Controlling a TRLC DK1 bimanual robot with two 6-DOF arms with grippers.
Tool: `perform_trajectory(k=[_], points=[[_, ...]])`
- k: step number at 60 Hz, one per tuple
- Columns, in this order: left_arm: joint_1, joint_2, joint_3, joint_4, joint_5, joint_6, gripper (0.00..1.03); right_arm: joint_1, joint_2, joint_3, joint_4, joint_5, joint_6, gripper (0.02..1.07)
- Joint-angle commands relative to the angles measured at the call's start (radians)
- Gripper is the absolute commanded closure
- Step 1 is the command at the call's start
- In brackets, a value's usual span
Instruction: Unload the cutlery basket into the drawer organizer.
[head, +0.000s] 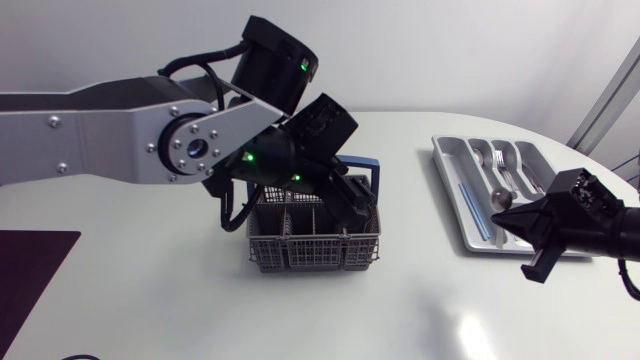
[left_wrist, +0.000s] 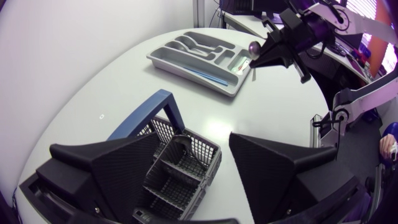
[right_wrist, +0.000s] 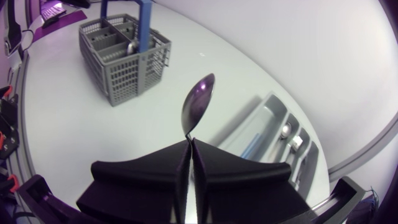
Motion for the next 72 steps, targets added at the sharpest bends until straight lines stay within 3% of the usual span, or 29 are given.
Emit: perform_trajectory(k=[1,24,44,61,72], points=[[-0.016,0.019,-0.032,0.007,-0.018,0.042,0.22,-0.081,0.057,-0.025,0.047,0.003,-0.069,1.01],[-0.062,0.021,-0.117,0.094,-0.125,0.152,0.22,-0.34,0.397,-0.002,0.431,0.101,-0.196,1.01],[-0.075,0.027,-0.147,0.188,-0.198,0.284,0.21,-0.366,0.63,0.019,0.724,0.224,-0.205,1.01],[-0.125,0.059,-0.158,0.196,-0.308,0.491,0.22,-0.343,0.731,0.006,0.837,0.317,-0.207,1.01],[-0.151,0.085,-0.172,0.252,-0.394,0.655,0.22,-0.343,0.739,0.003,0.854,0.345,-0.205,0.72]])
